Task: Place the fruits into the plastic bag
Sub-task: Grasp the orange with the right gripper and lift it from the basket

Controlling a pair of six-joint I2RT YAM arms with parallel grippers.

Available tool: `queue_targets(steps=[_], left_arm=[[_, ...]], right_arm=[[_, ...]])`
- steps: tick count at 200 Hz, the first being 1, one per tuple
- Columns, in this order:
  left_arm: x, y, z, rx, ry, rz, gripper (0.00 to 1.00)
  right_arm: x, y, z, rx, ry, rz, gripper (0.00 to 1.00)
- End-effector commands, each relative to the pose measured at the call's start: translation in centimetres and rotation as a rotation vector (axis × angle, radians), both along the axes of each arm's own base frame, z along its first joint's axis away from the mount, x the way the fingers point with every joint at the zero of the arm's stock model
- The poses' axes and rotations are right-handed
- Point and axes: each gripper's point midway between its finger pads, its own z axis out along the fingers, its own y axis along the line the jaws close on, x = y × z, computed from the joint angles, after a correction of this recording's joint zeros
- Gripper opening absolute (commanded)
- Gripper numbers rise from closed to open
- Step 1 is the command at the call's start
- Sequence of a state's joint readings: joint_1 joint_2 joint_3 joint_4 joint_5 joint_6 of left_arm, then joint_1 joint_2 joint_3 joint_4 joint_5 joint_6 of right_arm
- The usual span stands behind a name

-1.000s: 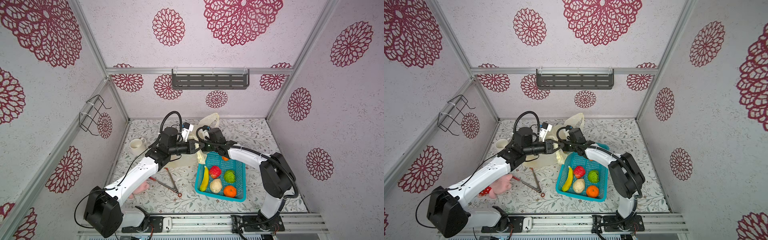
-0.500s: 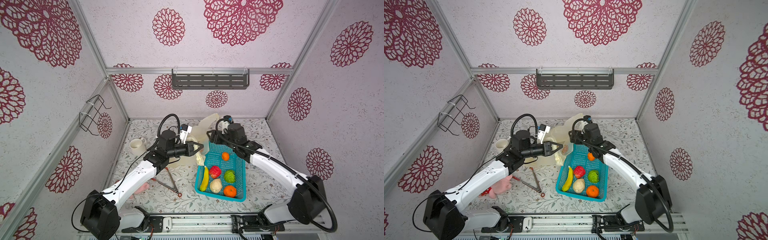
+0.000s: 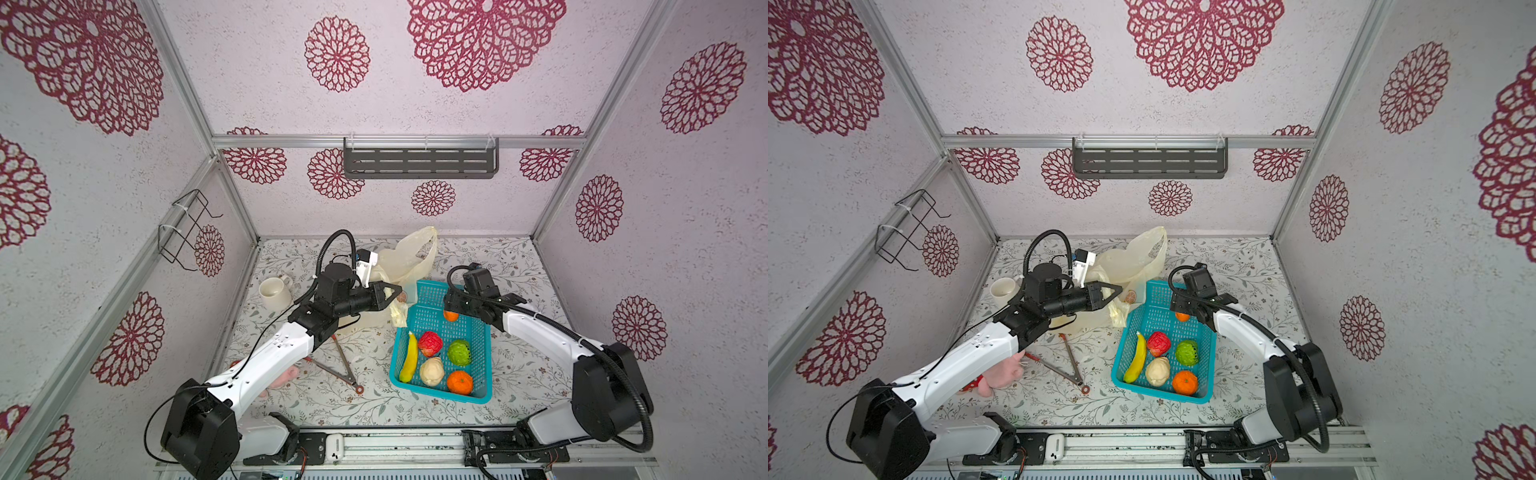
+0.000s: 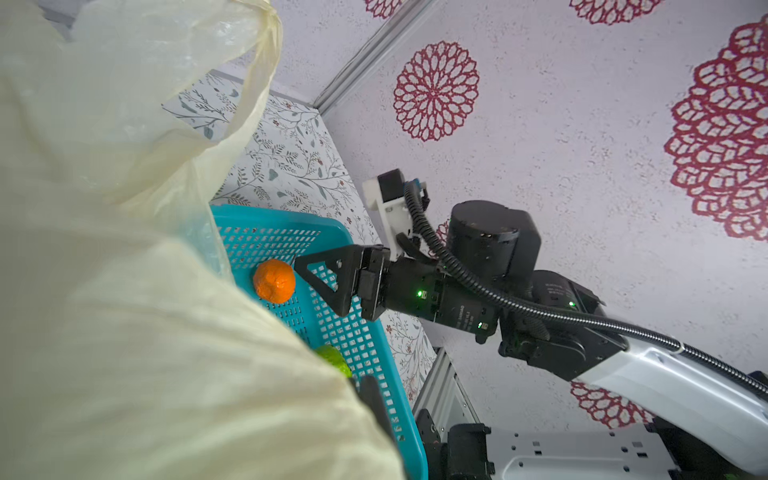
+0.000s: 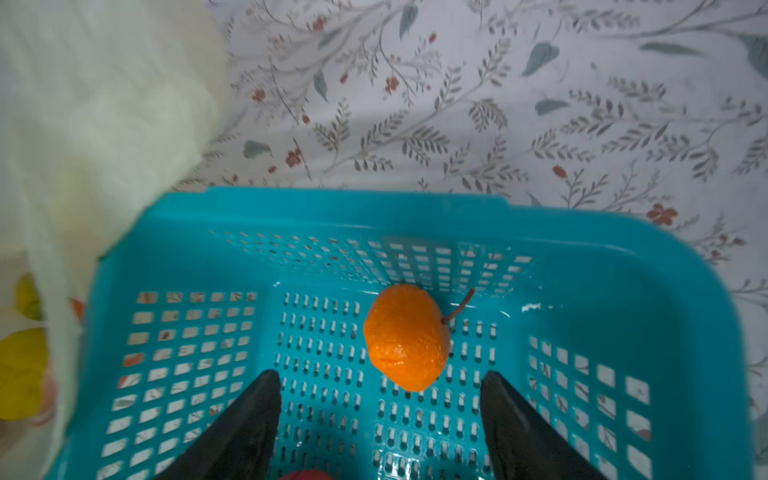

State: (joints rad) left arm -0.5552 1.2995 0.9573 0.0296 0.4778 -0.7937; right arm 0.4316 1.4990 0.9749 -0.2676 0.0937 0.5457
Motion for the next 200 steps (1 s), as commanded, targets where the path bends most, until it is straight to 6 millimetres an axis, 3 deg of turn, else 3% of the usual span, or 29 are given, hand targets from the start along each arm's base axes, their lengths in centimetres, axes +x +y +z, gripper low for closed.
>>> queue_targets(steps=[1,74,138,171,200], left_arm=[[0.0,0.2,0.7,0.009,-0.025,0.028,0.0],[-0.4,0.1,0.8,0.018,-0.024,0.016,0.0],[-0.8,-0.6,1.1,-0.008,-0.017,-0.031,0.0],[-0.9,-0.8,1.1,-0.007,-0.022,-0.044,0.0],[-0.8,-0.7,0.6,0.002,-0.02,-0.037,0.0]], right_arm=[[0.2,0.5,-0.6,0.015,0.026,-0.001,0.77],[1.6,1.3,-4.2,-0.022,0.092,0.029,0.68],[1.3,1.8,-4.4,-0.035,0.094,0.093,0.29],[0.4,2.4,-1.0,0.01,0.044,0.137,0.26],[0.1,5.1,5.4,0.118,-0.09,0.27,0.26]])
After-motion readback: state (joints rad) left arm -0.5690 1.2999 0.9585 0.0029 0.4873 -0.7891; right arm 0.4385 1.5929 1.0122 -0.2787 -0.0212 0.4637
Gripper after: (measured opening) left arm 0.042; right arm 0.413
